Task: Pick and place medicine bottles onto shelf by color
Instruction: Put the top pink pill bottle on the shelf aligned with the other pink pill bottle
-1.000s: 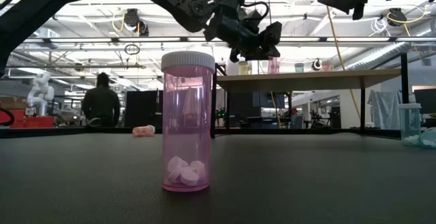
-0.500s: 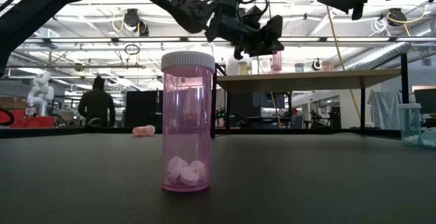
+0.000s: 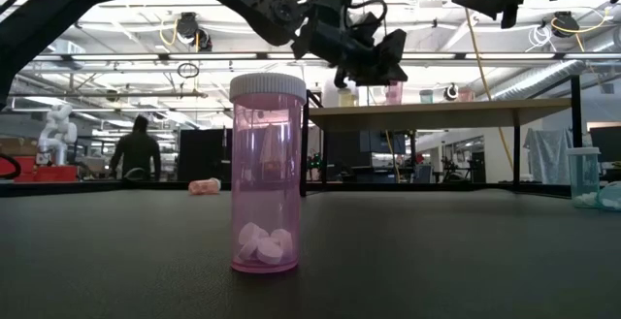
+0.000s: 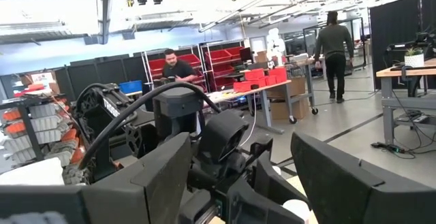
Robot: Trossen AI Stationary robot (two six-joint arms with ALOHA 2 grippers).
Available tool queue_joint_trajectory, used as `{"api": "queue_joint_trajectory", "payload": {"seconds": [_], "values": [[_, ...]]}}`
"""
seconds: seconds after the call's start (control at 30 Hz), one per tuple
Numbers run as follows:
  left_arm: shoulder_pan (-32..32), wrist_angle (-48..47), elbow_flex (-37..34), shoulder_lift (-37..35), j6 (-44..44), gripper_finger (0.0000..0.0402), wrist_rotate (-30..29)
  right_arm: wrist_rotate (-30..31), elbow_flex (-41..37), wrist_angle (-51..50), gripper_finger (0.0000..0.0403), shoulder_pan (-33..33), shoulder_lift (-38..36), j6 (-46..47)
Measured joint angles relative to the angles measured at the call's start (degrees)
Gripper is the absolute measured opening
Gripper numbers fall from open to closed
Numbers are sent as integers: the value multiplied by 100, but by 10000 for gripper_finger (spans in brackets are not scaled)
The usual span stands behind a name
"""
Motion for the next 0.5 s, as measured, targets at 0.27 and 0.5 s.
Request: {"api": "queue_joint_trajectory", "payload": {"seconds": [0.27, 0.5], "values": [[103, -13, 0, -4, -57, 129, -68, 6, 0, 0, 249, 0, 0, 37], [135, -15, 2, -4, -125, 129, -84, 13, 0, 0, 249, 0, 0, 42]]}}
